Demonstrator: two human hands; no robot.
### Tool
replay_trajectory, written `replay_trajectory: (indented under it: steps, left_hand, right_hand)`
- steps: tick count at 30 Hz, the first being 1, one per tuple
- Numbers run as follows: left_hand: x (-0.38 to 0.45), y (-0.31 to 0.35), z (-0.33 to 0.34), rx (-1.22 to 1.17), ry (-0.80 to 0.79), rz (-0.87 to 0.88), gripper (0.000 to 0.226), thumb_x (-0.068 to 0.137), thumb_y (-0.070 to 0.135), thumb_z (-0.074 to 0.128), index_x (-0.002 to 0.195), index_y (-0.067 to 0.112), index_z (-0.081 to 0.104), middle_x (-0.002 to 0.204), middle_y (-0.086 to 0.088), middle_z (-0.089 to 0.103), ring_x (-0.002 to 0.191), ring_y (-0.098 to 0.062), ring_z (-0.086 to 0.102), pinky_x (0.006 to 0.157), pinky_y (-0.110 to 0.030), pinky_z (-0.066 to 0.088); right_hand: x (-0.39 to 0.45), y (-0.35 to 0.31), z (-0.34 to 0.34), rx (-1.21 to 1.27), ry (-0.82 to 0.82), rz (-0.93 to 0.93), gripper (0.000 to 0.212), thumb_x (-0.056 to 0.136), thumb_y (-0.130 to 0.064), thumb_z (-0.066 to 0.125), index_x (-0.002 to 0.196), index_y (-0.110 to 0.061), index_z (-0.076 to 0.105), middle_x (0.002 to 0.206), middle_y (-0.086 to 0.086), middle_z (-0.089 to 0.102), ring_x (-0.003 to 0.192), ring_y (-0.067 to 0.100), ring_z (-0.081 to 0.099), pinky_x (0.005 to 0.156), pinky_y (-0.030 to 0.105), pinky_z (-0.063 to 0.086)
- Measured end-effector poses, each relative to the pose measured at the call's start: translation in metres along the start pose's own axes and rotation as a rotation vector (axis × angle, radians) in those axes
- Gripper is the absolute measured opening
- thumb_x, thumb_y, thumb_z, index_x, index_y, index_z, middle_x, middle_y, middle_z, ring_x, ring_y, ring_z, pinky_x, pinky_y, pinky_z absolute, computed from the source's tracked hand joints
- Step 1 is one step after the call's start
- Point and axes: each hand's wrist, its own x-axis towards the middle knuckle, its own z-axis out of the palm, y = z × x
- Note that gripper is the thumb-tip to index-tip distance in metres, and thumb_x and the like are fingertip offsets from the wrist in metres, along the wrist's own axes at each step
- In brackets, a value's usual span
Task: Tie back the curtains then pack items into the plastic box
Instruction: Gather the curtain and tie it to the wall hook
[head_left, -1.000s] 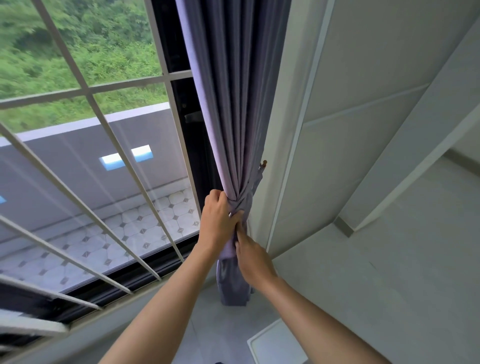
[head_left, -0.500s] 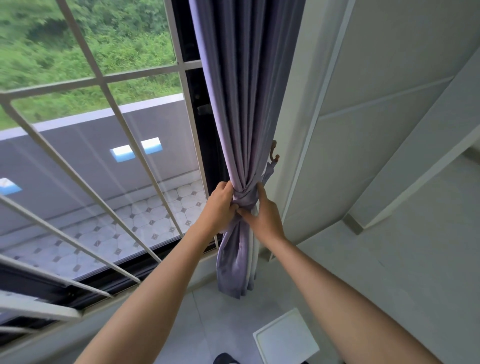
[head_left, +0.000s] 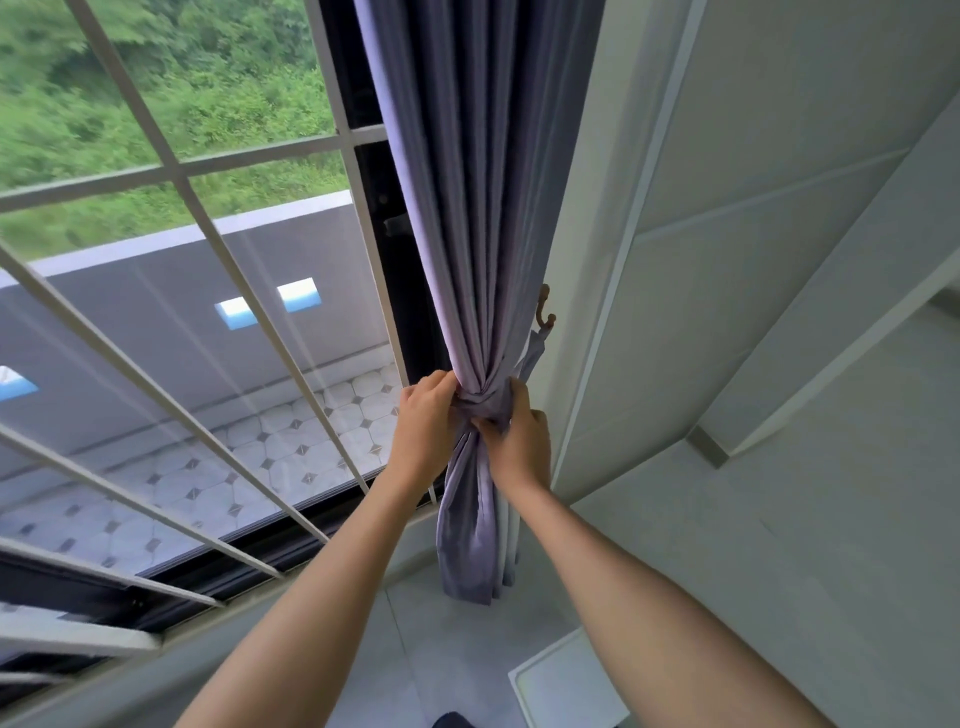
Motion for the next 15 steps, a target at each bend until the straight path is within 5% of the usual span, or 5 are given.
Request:
replay_trajectory:
  steps: [4,8,12,15]
  left_hand:
    - [-0.003,0.009,0.003,0.048,0.185,-0.119,0.019,0.078,-0.003,0.064,0.091,0.008,0.057,0.091,-0.004,0.060,0.083,-0.023,0.047,0.068,-0.029,0.039]
    - [-0.011,0.013,0.014,-0.151,0.212,-0.441,0.015,0.090,0.019,0.062,0.081,0.010,0.052,0.076,0.000,0.057,0.065,-0.018,0.052,0.054,-0.026,0.037]
    - [-0.026,0.019,0.026,-0.293,0.214,-0.361,0.032,0.094,0.012,0.055,0.062,0.013,0.056,0.051,0.017,0.043,0.046,-0.003,0.038,0.052,-0.015,0.030]
    - [-0.029,0.020,0.033,-0.322,0.162,-0.330,0.023,0.094,0.010,0.054,0.073,0.013,0.064,0.055,0.010,0.046,0.057,-0.004,0.038,0.057,-0.019,0.029]
  right_hand:
    - [0.002,0.005,0.001,-0.023,0.007,-0.023,0.041,0.090,-0.033,0.060,0.127,-0.034,0.042,0.097,0.007,0.057,0.069,0.002,0.046,0.054,0.012,0.034]
    - [0.002,0.010,-0.002,-0.006,0.023,-0.048,0.044,0.089,-0.034,0.064,0.128,-0.032,0.043,0.095,0.007,0.058,0.075,0.013,0.047,0.053,0.011,0.031]
    - [0.003,0.012,-0.007,0.001,0.015,-0.066,0.043,0.085,-0.040,0.067,0.121,-0.033,0.045,0.088,0.003,0.061,0.078,0.014,0.051,0.053,0.011,0.032]
    - [0.002,0.012,-0.009,0.013,0.017,-0.042,0.040,0.085,-0.042,0.067,0.118,-0.037,0.045,0.083,0.001,0.061,0.080,0.016,0.056,0.055,0.016,0.039]
